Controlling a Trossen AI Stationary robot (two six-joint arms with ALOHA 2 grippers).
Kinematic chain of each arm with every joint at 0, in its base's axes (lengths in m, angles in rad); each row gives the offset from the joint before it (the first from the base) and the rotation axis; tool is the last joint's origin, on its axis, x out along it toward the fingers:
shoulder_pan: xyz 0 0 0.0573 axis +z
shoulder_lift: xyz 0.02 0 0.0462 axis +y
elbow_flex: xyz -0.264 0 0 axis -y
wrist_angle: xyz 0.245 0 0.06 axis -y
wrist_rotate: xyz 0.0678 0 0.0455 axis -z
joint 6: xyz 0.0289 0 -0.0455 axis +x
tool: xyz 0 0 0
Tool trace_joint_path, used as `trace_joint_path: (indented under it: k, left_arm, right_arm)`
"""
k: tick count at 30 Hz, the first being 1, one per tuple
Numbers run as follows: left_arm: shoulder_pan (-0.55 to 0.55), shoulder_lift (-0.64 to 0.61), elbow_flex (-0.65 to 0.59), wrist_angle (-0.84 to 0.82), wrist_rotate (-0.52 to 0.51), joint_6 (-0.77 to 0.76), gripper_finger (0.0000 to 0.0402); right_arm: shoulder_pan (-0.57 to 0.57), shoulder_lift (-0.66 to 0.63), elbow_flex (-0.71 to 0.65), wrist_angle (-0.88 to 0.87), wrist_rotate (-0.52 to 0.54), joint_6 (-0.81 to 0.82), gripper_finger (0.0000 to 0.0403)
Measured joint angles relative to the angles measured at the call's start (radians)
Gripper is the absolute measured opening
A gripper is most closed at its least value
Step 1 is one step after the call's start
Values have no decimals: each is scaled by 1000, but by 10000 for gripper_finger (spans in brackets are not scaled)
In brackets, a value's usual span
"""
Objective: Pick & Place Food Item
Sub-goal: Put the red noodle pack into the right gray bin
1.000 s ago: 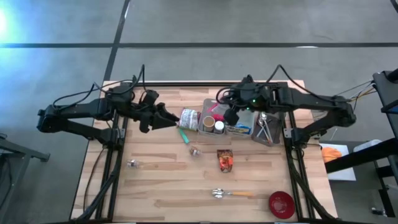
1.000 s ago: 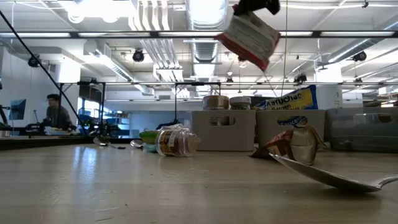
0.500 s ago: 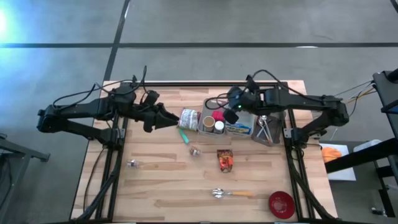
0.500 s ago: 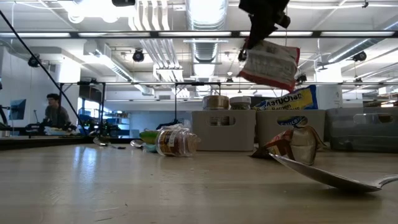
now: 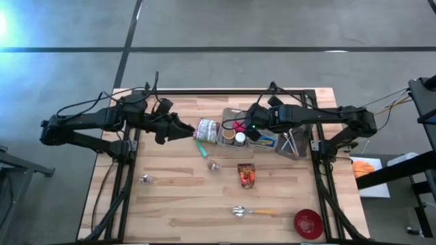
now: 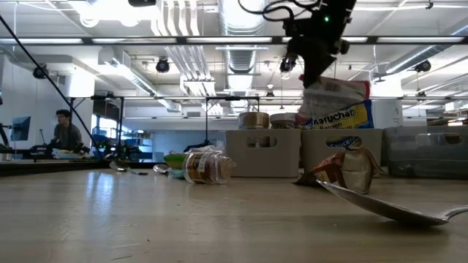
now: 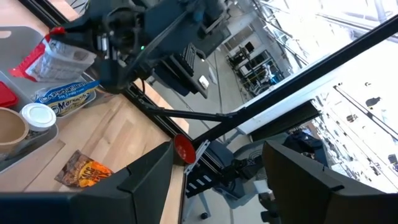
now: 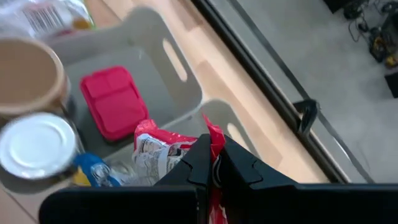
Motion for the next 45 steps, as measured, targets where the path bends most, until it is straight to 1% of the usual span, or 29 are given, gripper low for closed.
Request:
trace_joint_path:
  k: [9,13,21,30,33,41,45]
  left_arm:
    - [0,-1,0,-4,0,1,252]
    - [0,-1,0,-6,-5,1,252]
    - [0,-1,0,-6,-15,0,252]
    - [0,-1,0,-5,-21,-7,252]
    - [0,-1,0,-5,-23,-7,251]
    - [0,-1,0,-5,-23,-26,251]
    - [0,-1,0,-5,-23,-26,251]
  right_arm:
    - [0,0,-61,2,-4,7,11]
    - [-4,0,-75,9,-29,2,11]
    - [-5,0,-125,90,-73,-13,11]
    - [-4,1,-232,206,-116,-48,12]
    - [-4,1,-247,227,-125,-54,12]
    - [-15,0,-302,329,-213,-69,12]
    - [-15,0,-308,339,-221,-69,12]
